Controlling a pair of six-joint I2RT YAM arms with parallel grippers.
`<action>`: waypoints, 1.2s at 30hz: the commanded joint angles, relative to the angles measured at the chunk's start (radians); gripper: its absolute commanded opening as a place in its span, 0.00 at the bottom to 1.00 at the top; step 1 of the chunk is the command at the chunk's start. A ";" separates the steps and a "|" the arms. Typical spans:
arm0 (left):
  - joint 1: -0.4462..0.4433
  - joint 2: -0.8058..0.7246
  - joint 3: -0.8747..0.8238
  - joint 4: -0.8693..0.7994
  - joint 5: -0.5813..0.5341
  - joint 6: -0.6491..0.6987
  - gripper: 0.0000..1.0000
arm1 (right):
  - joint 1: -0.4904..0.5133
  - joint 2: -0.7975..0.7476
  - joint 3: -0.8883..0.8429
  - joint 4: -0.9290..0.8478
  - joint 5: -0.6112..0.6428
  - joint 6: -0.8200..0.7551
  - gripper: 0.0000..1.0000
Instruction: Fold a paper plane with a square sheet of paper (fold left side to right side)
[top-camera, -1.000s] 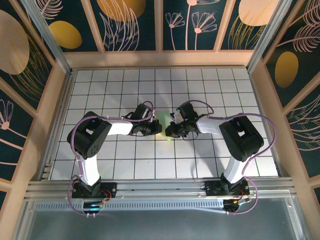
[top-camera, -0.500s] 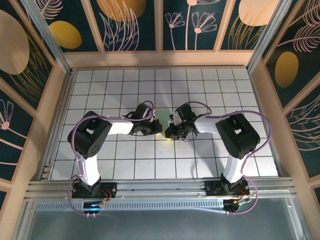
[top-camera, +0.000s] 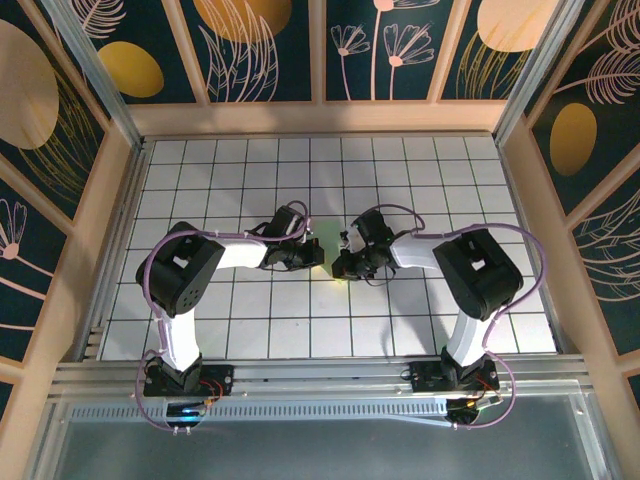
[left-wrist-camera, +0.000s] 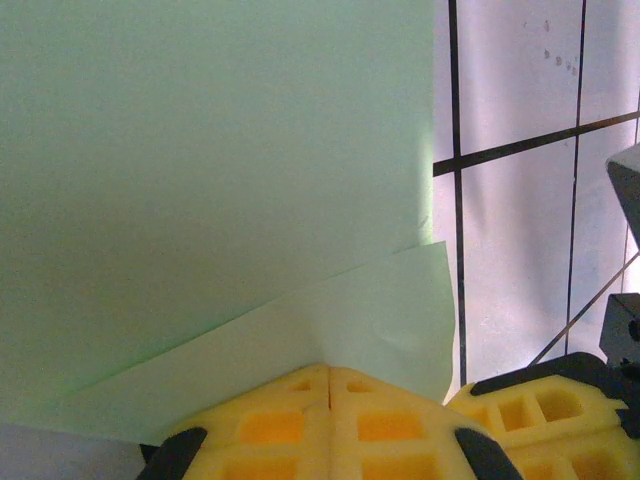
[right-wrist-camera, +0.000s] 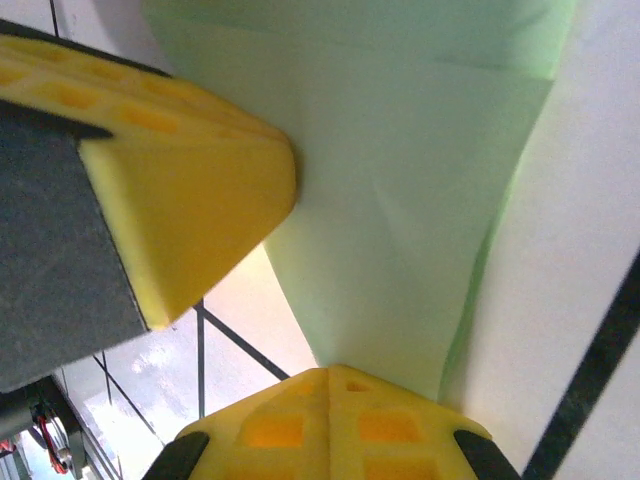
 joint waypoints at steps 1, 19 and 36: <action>0.004 0.066 -0.012 -0.106 -0.103 -0.005 0.00 | 0.008 -0.022 -0.057 -0.138 0.028 -0.030 0.00; 0.041 0.097 0.035 -0.095 -0.107 0.002 0.00 | -0.060 -0.181 -0.084 -0.192 -0.017 -0.068 0.00; 0.099 0.128 0.280 -0.120 -0.050 0.091 0.19 | -0.203 -0.152 -0.003 0.139 0.164 -0.187 0.41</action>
